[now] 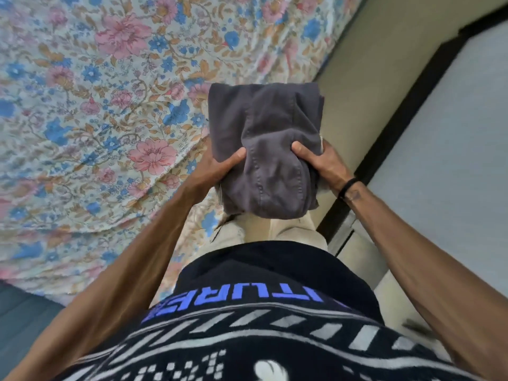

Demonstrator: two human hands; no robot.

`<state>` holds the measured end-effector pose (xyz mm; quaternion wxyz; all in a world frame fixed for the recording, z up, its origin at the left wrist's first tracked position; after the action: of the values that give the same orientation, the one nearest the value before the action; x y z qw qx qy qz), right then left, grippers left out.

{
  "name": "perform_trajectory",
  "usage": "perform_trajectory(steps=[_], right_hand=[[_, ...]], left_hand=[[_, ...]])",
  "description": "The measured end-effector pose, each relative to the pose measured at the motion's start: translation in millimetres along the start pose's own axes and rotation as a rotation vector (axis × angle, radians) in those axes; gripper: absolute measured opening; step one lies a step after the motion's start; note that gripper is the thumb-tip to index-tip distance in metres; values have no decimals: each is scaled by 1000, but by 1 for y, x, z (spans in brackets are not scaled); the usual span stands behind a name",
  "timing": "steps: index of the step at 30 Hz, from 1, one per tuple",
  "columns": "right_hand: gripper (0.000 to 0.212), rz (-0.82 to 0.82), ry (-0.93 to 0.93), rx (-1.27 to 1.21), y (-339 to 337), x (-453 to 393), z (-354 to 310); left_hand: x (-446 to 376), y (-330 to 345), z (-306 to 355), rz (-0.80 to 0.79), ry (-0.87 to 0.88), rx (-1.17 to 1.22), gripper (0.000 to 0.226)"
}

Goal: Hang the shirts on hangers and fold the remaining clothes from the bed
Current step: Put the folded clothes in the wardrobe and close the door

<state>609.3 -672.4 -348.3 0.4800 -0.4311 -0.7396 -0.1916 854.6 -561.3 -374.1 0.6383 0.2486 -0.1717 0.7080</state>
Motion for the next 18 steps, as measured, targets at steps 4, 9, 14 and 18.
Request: perform_trajectory(steps=[4,9,14,18], right_hand=[[82,154,18,-190,2,63,69],[92,398,94,-444,7,139,161],[83,579,135,-687,20,212,238],[97,763,156,-837,39,284,303]], left_hand=[[28,27,12,-182,41,-140,72],[52,88,26,-474,75,-303,78],[83,162,25,-753,87,-431,50],[128,218,16,-926,122,-568,67]])
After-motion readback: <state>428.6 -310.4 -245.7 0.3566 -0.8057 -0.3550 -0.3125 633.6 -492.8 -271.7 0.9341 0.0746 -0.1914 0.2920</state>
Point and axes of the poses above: each hand's wrist, its own x-axis away from the middle knuckle, its own y-axis out of the palm, z = x × y, the point moved 5 cm from there along -x, towards the middle knuckle, and after that the axes turned 14 degrees about y, right-handed, at the moved point
